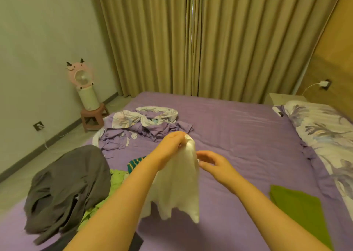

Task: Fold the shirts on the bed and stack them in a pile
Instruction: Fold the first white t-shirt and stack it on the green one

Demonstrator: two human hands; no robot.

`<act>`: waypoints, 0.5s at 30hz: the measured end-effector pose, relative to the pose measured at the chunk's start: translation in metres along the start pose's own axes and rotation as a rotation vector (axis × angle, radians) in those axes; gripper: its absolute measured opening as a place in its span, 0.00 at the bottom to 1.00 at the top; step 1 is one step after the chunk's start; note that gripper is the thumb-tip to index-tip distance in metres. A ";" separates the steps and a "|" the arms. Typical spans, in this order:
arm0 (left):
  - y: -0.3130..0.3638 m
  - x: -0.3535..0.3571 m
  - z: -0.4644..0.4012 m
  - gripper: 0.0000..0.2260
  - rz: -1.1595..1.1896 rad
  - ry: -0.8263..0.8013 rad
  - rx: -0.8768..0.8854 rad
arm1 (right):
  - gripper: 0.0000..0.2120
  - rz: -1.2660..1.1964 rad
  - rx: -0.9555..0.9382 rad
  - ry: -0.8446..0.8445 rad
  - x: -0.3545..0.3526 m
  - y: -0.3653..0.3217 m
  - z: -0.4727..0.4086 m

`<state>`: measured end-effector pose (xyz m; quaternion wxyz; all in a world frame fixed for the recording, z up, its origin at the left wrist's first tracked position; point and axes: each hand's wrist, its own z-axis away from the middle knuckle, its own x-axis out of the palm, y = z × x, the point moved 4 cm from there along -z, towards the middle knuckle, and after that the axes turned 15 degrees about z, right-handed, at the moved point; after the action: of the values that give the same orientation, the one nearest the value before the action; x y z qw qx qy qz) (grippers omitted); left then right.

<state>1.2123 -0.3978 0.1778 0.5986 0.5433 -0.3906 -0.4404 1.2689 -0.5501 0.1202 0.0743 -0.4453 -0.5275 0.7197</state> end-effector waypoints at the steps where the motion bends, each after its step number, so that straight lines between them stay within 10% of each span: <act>1: 0.018 0.010 0.011 0.14 -0.014 -0.012 0.026 | 0.13 -0.004 -0.020 -0.008 -0.012 -0.008 0.011; 15: 0.130 0.073 0.121 0.04 -0.127 -0.051 0.263 | 0.06 0.168 -0.046 -0.125 -0.139 -0.066 0.138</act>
<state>1.1333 -0.5020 0.3187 0.4829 0.6295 -0.4247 -0.4361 1.2281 -0.6971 0.2588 -0.0296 -0.4441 -0.5082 0.7373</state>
